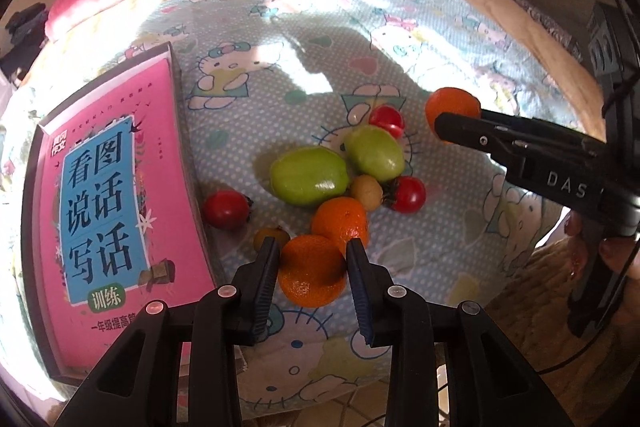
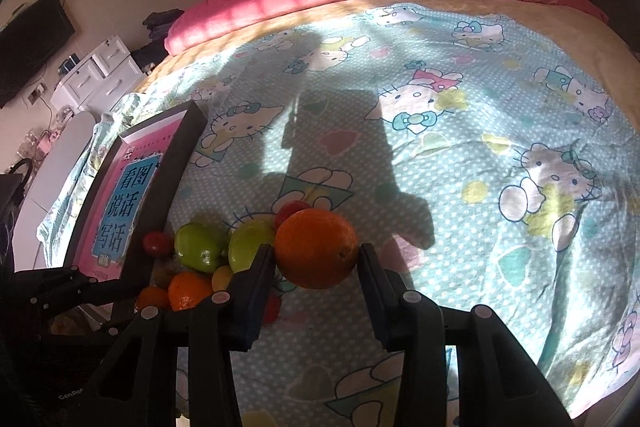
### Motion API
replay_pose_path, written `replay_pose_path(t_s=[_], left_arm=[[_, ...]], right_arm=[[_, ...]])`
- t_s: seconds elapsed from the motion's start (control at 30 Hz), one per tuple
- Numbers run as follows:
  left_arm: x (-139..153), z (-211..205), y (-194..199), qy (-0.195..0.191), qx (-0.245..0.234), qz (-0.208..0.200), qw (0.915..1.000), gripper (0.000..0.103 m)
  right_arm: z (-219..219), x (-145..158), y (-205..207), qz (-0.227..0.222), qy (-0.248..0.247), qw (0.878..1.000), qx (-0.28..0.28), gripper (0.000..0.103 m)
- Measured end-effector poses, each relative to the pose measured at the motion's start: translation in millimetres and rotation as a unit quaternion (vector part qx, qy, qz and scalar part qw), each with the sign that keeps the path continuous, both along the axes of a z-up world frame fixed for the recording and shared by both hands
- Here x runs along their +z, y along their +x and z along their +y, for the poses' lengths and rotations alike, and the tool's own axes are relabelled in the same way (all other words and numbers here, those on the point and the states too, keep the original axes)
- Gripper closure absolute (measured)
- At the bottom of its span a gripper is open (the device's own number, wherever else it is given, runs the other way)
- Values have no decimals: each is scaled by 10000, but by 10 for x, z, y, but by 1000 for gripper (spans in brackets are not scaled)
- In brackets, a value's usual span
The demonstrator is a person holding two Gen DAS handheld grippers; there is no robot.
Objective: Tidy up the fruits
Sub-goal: 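Carry the orange onto the pink book tray with the left tool while the right tool carries its orange there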
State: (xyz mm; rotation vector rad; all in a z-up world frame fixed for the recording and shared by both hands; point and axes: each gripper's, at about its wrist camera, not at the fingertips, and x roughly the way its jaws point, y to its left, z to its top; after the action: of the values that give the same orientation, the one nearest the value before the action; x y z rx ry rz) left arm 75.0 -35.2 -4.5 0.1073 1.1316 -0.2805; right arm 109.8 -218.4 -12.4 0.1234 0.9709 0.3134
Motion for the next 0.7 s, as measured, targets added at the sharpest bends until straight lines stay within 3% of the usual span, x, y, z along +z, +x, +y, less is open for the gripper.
replay_pose_path(t_s=[0.4,0.7], left_arm=[[218,473,5,-326,516,-298,9977,67],[250,931,-23,-397,970,-377,9938,67]], right_arm=[[209,257,-108,-555,485,9960,495,60],[594,304,-181,-703,541,9911,994,60]])
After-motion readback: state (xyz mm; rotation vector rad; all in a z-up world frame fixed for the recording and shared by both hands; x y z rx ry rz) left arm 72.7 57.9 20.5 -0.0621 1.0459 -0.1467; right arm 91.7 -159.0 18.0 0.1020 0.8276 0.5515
